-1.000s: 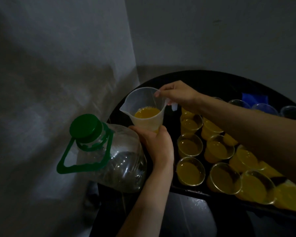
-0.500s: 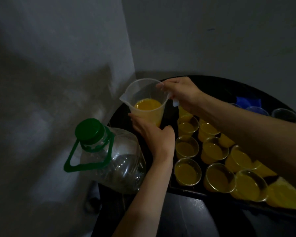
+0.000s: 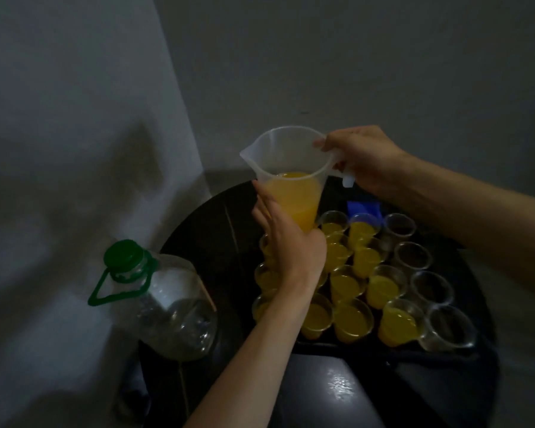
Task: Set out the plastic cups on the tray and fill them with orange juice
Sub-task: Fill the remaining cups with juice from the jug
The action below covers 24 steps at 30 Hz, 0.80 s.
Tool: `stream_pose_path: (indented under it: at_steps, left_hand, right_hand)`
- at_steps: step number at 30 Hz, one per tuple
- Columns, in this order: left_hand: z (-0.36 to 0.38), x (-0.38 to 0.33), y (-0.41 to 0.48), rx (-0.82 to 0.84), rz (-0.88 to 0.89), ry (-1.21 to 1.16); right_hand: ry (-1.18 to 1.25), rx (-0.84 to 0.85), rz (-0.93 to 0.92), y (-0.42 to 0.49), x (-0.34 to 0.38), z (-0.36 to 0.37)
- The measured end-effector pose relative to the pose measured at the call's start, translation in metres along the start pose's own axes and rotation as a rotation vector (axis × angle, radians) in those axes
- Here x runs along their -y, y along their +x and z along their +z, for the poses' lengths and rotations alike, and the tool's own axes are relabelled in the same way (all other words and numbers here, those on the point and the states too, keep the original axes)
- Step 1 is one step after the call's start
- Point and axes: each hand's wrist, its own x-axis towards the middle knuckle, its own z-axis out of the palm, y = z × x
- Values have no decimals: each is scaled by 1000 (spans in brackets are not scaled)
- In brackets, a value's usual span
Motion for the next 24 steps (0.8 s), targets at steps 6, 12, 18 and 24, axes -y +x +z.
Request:
stream_pose_path:
  at_steps: [6, 12, 18, 24]
  left_hand:
    - [50, -38, -51, 180, 43, -17]
    - [96, -57, -104, 263, 28, -41]
    - [135, -56, -145, 359, -23, -61]
    - [168, -59, -160, 441, -52, -76]
  right_hand:
    - [-78, -172, 34, -49, 18, -85]
    - [-84, -247, 102, -93, 3, -155]
    - [-99, -330, 163, -121, -21, -204]
    - [-99, -413, 203, -131, -38, -239]
